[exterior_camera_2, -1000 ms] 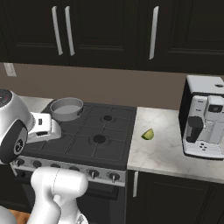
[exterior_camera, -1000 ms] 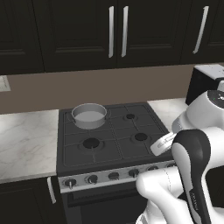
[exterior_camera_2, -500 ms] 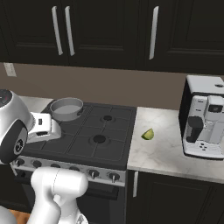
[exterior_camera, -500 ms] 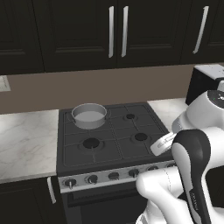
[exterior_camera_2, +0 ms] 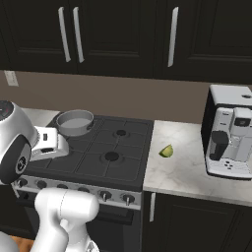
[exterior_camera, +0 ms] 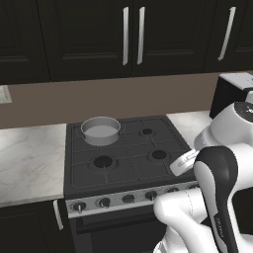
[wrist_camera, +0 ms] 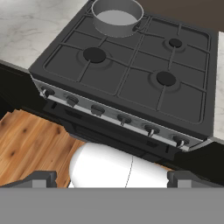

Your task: Turn on the burner for the pot on the stove. Wait thirty seconds for the pot to heat up. Then add the lemon wedge to the pot.

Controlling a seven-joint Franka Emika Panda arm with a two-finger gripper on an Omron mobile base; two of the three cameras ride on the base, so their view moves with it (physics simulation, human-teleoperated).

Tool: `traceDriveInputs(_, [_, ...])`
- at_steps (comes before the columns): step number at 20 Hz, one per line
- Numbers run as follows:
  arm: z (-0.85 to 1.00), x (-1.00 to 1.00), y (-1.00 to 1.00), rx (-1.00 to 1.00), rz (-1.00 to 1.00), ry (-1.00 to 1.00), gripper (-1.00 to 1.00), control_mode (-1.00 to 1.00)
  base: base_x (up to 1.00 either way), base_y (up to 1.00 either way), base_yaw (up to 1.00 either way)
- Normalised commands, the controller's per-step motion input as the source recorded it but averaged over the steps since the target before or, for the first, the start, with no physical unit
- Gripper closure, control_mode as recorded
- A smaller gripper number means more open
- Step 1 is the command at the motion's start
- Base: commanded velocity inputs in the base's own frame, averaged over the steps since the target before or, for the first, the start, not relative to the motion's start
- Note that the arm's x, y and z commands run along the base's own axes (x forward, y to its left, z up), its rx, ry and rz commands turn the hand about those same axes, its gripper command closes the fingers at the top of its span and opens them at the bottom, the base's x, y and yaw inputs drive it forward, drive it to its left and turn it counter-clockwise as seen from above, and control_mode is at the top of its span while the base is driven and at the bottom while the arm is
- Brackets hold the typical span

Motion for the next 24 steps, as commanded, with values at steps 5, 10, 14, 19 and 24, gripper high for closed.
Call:
traceDriveInputs(5, [0.00,0.00,0.00,0.00,0.00,0.00,-1.00,-1.00,0.00,0.00,0.00])
traceDriveInputs(10, [0.00,0.00,0.00,0.00,0.00,0.00,-1.00,-1.00,0.00,0.00,0.00])
traceDriveInputs(14, [0.00,0.00,0.00,0.00,0.00,0.00,-1.00,-1.00,0.00,0.00,0.00])
traceDriveInputs(19, [0.00,0.00,0.00,0.00,0.00,0.00,-1.00,-1.00,0.00,0.00,0.00])
traceDriveInputs(24, [0.00,0.00,0.00,0.00,0.00,0.00,-1.00,-1.00,0.00,0.00,0.00])
